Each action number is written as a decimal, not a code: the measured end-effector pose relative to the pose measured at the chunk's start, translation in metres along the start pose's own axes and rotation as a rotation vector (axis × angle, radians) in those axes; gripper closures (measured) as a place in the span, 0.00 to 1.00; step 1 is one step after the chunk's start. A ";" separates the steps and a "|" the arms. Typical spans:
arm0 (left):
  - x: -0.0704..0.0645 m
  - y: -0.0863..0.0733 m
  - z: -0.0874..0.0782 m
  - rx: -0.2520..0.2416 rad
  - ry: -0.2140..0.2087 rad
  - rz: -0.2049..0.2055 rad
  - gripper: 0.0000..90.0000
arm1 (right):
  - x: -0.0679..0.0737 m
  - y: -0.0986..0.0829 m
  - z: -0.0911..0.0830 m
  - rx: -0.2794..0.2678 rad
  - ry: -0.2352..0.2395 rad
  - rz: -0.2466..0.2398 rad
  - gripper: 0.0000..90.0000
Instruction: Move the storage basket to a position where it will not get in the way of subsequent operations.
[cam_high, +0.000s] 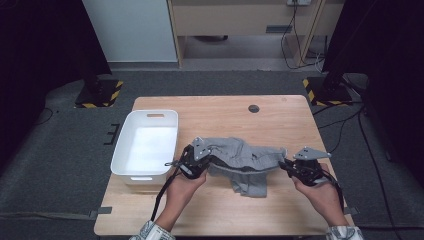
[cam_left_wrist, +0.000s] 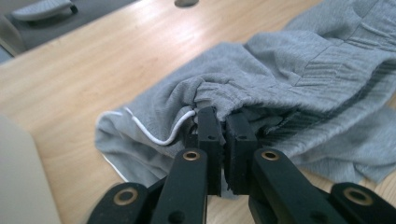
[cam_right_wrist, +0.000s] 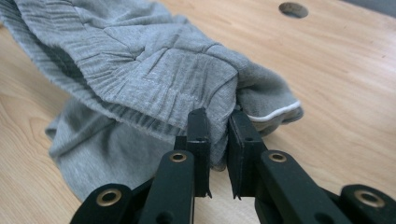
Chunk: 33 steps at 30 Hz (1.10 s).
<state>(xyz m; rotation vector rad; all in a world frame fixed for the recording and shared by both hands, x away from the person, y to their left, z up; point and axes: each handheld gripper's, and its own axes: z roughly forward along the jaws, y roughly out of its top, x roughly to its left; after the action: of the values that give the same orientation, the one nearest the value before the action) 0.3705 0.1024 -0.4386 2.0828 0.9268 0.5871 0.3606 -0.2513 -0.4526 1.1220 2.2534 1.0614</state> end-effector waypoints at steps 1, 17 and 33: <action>0.002 0.003 -0.003 -0.006 0.002 0.001 0.96 | -0.001 0.002 -0.002 -0.002 0.004 0.006 0.90; 0.036 0.023 0.048 0.060 0.101 -0.023 0.96 | -0.017 0.029 0.025 0.026 -0.048 0.019 0.90; 0.024 -0.011 0.097 0.273 0.092 0.025 0.96 | -0.023 0.009 0.096 0.196 -0.087 0.012 0.90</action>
<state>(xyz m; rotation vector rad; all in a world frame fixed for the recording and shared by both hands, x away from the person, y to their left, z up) 0.4443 0.0813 -0.5030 2.3280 1.0858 0.6010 0.4391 -0.2229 -0.5055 1.2353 2.3225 0.7924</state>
